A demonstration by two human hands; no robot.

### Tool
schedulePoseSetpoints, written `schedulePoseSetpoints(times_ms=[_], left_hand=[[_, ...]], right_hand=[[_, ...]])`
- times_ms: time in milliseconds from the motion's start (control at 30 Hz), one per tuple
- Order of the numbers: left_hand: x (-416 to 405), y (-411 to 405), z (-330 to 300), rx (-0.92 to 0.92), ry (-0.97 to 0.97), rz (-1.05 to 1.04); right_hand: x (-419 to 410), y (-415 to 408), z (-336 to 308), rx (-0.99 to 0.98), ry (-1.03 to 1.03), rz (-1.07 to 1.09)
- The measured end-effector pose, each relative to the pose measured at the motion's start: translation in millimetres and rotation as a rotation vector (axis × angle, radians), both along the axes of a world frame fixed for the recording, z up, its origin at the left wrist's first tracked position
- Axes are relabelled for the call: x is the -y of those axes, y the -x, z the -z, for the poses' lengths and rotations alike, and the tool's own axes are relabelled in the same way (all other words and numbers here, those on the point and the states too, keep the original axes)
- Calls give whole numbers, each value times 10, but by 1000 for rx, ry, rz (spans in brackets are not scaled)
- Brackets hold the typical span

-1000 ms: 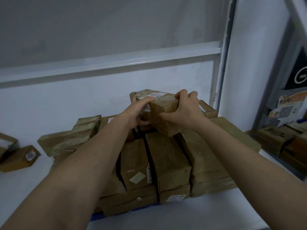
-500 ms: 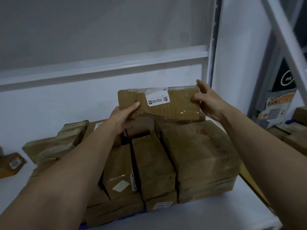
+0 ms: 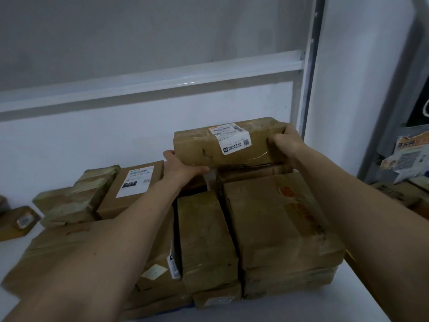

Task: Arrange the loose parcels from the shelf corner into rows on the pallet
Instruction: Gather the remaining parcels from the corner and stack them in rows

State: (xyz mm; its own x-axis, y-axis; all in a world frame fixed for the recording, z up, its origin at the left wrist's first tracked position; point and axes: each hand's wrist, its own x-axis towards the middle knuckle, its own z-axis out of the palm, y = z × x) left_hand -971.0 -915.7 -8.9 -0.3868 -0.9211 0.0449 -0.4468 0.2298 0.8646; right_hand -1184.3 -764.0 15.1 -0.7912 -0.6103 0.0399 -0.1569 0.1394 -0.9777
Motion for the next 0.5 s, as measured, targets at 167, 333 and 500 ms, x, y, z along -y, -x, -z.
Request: schedulePoseSetpoints(times_ms=[167,333,500], left_hand=[[17,33,-61,-192,-202,-23],[55,21,-66,-192,-222,-127],[-16,-54,-156,-177,-269,-75]], right_hand=[[120,-16,-8,114,57,41],[148,-30,-9,138,54,146],[158,-78,-57,104,0,218]])
